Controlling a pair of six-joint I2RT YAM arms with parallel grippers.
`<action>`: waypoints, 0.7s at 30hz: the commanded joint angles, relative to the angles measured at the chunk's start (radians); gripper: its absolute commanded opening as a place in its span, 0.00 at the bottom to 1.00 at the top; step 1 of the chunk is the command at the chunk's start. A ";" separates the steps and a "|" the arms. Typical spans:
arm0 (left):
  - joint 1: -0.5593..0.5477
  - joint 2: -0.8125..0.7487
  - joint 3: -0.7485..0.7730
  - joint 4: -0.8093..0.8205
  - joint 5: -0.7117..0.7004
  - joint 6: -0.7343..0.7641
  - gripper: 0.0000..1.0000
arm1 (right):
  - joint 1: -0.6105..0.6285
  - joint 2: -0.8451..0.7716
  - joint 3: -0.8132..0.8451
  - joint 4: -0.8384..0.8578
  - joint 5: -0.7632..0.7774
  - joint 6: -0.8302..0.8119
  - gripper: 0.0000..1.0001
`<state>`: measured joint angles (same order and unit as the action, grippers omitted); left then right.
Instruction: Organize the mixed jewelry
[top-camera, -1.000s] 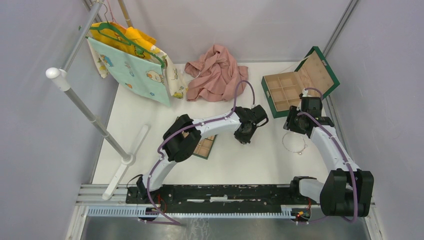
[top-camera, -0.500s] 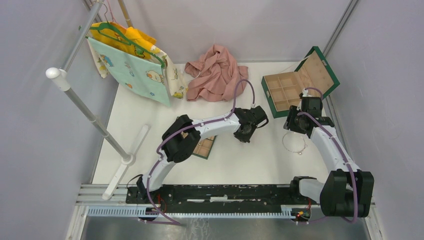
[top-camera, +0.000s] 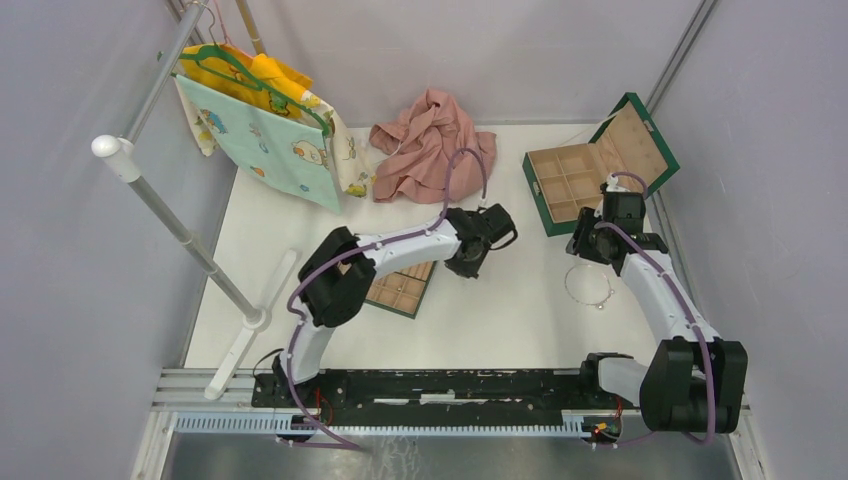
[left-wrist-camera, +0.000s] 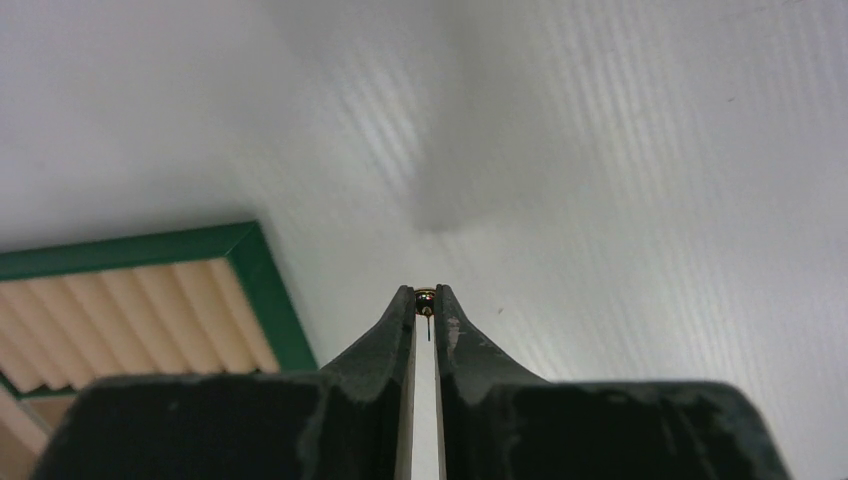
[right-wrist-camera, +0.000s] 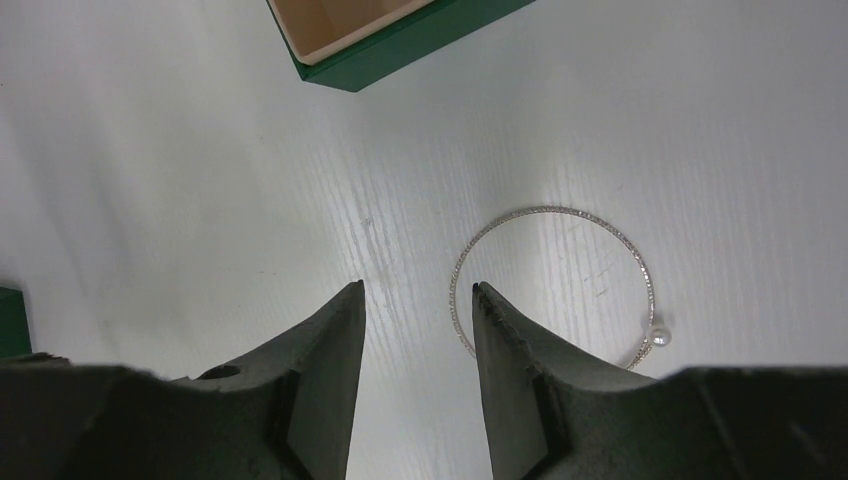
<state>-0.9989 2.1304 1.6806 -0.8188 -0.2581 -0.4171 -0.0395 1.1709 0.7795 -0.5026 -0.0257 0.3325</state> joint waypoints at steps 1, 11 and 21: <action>0.062 -0.175 -0.083 -0.053 -0.029 -0.037 0.11 | -0.002 0.028 0.050 0.057 -0.022 0.029 0.49; 0.185 -0.409 -0.355 -0.051 -0.059 -0.099 0.13 | 0.005 0.065 0.060 0.087 -0.038 0.027 0.50; 0.251 -0.425 -0.486 0.029 -0.047 -0.146 0.22 | 0.024 0.093 0.076 0.095 -0.046 0.029 0.50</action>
<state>-0.7578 1.7321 1.2098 -0.8597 -0.2878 -0.5091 -0.0246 1.2545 0.8062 -0.4511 -0.0624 0.3527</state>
